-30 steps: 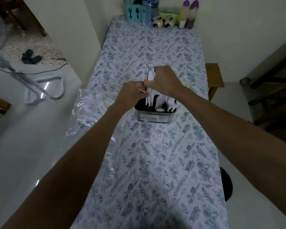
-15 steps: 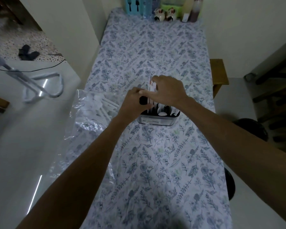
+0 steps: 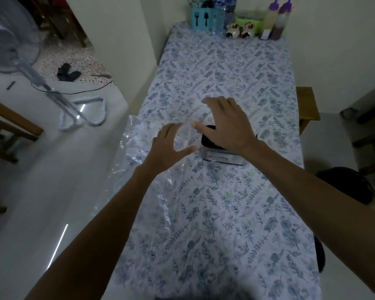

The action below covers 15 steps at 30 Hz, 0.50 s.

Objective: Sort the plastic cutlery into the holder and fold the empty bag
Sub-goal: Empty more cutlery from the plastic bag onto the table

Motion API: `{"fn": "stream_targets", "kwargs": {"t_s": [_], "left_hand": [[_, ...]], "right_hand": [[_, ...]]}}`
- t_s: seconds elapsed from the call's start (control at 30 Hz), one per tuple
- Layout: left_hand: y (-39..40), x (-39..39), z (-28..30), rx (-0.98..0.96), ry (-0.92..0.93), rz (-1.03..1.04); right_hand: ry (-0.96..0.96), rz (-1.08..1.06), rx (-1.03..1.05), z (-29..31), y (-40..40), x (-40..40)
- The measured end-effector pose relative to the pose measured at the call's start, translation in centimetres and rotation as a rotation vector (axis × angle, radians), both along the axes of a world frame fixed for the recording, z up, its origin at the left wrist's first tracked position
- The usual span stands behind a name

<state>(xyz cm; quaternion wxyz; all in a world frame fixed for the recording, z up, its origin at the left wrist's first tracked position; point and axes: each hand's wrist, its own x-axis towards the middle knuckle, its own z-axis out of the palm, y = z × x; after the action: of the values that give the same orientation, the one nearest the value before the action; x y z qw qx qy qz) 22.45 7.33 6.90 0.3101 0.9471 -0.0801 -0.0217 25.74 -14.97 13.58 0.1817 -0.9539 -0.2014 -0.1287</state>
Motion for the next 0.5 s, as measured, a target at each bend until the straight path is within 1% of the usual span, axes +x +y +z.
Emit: {"fn": "stream_targets", "kwargs": {"t_s": [0.1, 0.23, 0.37, 0.5], "left_hand": [[5.1, -2.1, -1.2, 0.085, 0.092, 0.095], [12.0, -5.8, -3.5, 0.182, 0.205, 0.172], [17.4, -8.6, -5.8, 0.270, 0.268, 0.146], [20.4, -9.7, -7.9, 0.364, 0.331, 0.032]], "right_hand": [[-0.024, 0.074, -0.021, -1.4, 5.0, -2.6], [0.135, 0.105, -0.040, -5.1, 11.1, -5.8], [0.324, 0.106, -0.127, -9.6, 16.0, -9.1], [0.521, 0.094, -0.203, -13.8, 19.4, -12.2]]}}
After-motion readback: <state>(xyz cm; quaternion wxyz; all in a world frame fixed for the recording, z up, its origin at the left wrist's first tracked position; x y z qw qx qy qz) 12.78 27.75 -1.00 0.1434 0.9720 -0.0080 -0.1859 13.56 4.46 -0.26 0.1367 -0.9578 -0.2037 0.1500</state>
